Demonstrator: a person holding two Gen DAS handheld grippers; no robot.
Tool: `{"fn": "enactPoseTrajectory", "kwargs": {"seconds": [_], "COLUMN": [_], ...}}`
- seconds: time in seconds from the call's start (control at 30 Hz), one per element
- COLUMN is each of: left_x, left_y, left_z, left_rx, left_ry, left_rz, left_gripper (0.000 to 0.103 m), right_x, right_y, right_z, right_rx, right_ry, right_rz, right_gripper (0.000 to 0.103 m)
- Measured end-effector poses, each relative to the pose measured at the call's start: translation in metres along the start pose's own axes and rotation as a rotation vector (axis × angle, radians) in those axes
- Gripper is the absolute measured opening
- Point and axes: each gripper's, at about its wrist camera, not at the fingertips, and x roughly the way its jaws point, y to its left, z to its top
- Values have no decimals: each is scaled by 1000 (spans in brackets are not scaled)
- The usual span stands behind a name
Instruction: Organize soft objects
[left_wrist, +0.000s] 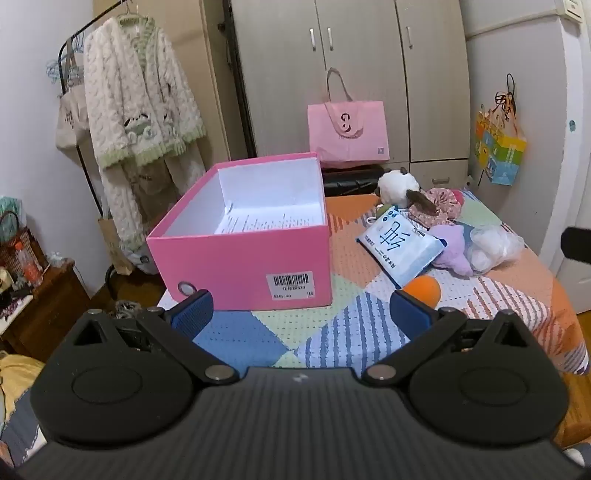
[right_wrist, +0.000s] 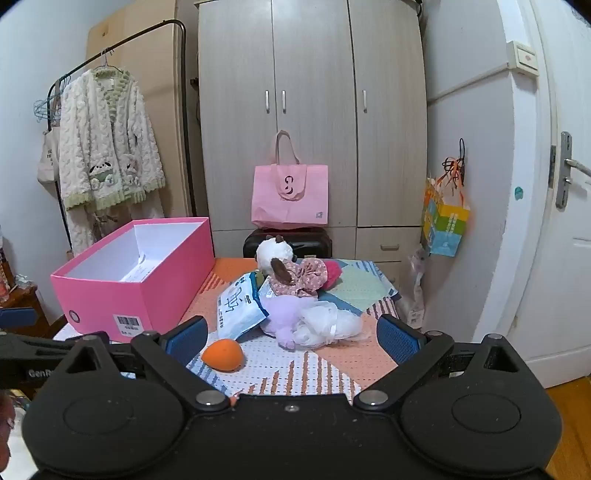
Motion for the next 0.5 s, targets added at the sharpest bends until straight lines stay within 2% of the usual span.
{"fn": "enactPoseTrajectory", "kwargs": {"seconds": [0.27, 0.3, 0.33, 0.4, 0.47, 0.5], "left_x": [19, 9, -2, -6, -7, -7], "left_y": [52, 17, -12, 0, 5, 6], "left_z": [4, 18, 2, -1, -1, -1], "left_rx": [-22, 20, 43, 6, -13, -19], "left_ry": [-6, -34, -80, -102, -106, -105], "left_rz": [-38, -9, 28, 29, 35, 30], "left_gripper": [103, 103, 103, 103, 103, 103], "right_x": [-1, -6, -12, -26, 0, -1], "right_y": [1, 12, 24, 53, 4, 4], "right_z": [-2, -5, -8, -17, -4, -4], "right_rx": [-28, -30, -32, -41, -3, -6], "right_ry": [-3, -4, -4, -3, 28, 27], "right_rz": [-20, -23, -26, -30, 2, 2], "right_gripper": [100, 100, 100, 100, 100, 100]}}
